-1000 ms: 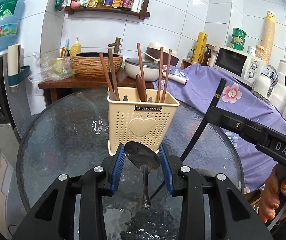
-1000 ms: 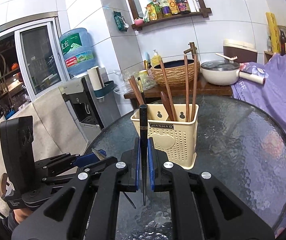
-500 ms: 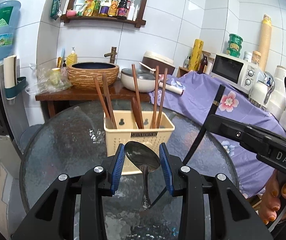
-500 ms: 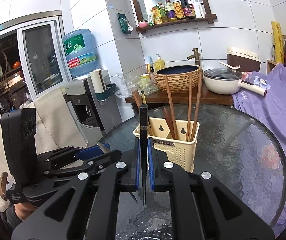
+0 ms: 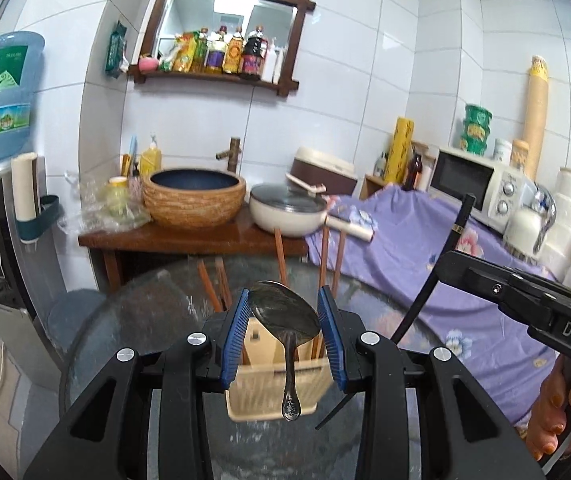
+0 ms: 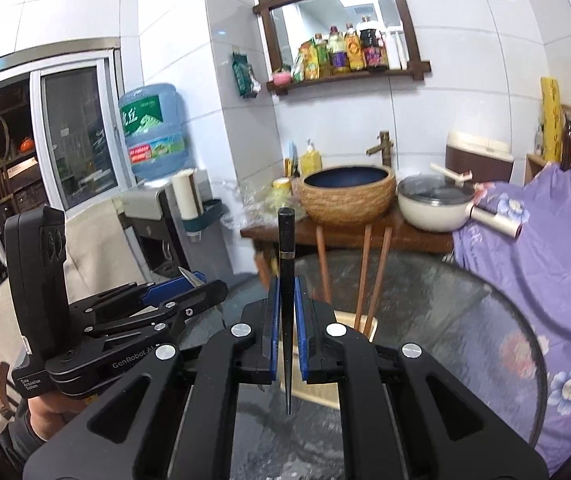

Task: Organize utensils
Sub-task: 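Lower spoon and black chopstick into the basket and open both tools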

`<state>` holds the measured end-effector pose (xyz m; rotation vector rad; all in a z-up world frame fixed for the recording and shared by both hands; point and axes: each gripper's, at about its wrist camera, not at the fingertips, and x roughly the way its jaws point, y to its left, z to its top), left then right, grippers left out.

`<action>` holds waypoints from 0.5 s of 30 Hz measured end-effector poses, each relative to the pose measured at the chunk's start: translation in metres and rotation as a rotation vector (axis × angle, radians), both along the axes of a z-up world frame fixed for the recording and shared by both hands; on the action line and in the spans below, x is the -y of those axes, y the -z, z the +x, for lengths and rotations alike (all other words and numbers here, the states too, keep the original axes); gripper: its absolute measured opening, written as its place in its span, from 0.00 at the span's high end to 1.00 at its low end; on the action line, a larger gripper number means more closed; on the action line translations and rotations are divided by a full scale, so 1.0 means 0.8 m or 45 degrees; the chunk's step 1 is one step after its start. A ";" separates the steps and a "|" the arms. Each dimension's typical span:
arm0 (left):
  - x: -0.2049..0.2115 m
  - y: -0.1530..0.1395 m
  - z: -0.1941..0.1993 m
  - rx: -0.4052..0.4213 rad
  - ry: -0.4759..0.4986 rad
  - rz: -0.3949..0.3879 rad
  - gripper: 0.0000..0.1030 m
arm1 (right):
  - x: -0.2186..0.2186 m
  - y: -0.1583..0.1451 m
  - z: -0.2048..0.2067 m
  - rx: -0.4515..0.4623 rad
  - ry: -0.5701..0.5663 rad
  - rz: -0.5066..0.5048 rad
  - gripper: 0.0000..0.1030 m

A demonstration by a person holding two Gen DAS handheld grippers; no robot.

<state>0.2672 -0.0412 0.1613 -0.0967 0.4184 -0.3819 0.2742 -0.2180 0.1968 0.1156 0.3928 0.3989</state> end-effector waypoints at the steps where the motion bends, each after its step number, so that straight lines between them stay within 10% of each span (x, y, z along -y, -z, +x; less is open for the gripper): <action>1: 0.000 -0.008 0.004 0.008 -0.004 -0.008 0.66 | 0.000 -0.010 0.005 0.017 0.009 -0.006 0.92; 15: 0.014 -0.005 0.083 0.022 -0.124 -0.008 0.66 | 0.000 -0.008 0.068 0.099 0.163 -0.065 0.92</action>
